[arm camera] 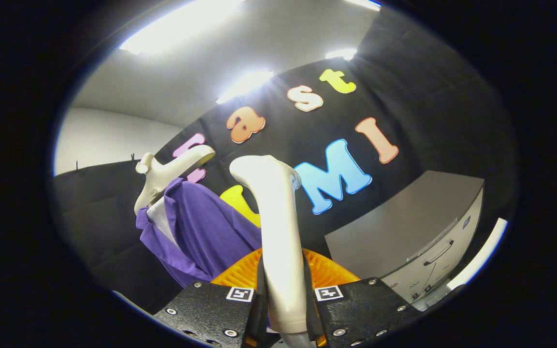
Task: Iron the clothes twice with a garment steamer, once on the left side and once on the right side.
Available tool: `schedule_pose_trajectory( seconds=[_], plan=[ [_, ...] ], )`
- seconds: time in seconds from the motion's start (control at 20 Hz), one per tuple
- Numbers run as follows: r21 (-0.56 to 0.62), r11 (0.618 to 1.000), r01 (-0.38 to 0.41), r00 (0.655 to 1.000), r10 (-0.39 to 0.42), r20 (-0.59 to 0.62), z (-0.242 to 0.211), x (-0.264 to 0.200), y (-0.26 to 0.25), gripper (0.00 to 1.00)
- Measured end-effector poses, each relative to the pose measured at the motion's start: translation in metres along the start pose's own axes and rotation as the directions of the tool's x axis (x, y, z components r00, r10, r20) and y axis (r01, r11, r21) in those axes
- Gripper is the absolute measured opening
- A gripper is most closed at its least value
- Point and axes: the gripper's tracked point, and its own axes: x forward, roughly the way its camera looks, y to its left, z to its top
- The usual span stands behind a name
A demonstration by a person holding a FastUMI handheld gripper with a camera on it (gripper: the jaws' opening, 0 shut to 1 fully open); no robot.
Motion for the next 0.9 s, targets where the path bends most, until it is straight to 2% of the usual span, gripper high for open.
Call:
schedule_pose_trajectory(
  seconds=[0.15, 0.35, 0.7, 0.9],
  plan=[
    [-0.151, 0.988, -0.002, 0.997, 0.013, 0.076, 0.001, 0.003, 0.043, 0.31],
    [-0.256, 0.967, -0.009, 0.991, 0.043, 0.128, -0.009, 0.018, 0.085, 0.31],
    [-0.351, 0.936, 0.039, 0.993, 0.003, 0.118, -0.051, 0.043, 0.099, 0.31],
    [-0.391, 0.916, 0.085, 0.989, -0.029, 0.148, -0.059, 0.044, 0.094, 0.32]
  ],
)
